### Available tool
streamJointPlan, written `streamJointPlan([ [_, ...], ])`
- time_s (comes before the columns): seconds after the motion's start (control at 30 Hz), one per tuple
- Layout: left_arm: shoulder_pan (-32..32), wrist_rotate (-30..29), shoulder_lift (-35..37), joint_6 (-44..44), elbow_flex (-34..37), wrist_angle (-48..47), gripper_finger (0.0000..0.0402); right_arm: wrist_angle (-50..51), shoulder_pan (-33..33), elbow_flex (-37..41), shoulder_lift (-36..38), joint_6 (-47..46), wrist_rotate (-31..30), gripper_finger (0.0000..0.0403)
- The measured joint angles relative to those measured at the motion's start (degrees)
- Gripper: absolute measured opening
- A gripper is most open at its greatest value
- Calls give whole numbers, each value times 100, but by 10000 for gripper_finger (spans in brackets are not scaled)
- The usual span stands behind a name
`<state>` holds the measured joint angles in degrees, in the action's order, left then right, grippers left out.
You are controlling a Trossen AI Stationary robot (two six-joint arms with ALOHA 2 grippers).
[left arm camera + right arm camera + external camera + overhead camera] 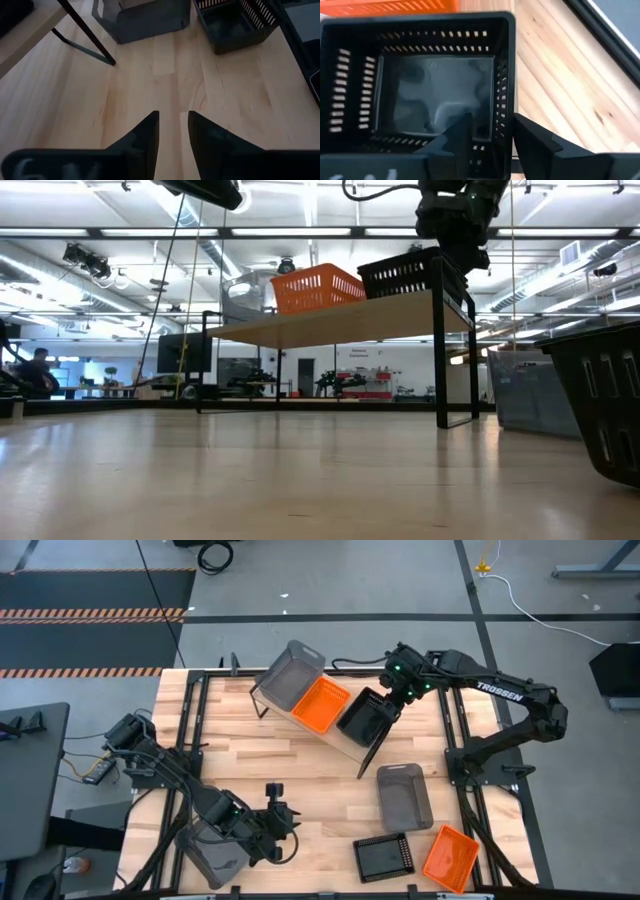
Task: Stack baskets on shelf by color
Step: Stack the top black basket on top of the other black basket on the shelf
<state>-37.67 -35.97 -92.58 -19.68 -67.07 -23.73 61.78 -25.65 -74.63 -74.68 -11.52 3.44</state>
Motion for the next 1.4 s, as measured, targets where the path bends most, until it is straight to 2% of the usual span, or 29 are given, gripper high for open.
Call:
streamJointPlan([
  [0.23, 10, 0, 0, -25, 0, -4, 110, 4, -9, -4, 315, 119, -232, 178],
  [0.43, 93, 0, 0, -34, 0, -7, 110, 58, -9, -1, 322, 121, -560, 180],
  [0.73, 94, 4, 0, -68, -2, -13, 110, -52, -9, 358, 50, 340, -553, 179],
  [0.9, 97, 4, 0, -71, -2, -14, 110, -144, -9, 358, 27, 413, -486, 179],
  [1.07, 98, 4, 0, -70, -2, -13, 110, -226, 45, 358, 27, 389, -115, 179],
  [1.4, 98, 4, 0, -71, -2, -13, 110, -303, 286, 358, 25, 357, -77, 179],
])
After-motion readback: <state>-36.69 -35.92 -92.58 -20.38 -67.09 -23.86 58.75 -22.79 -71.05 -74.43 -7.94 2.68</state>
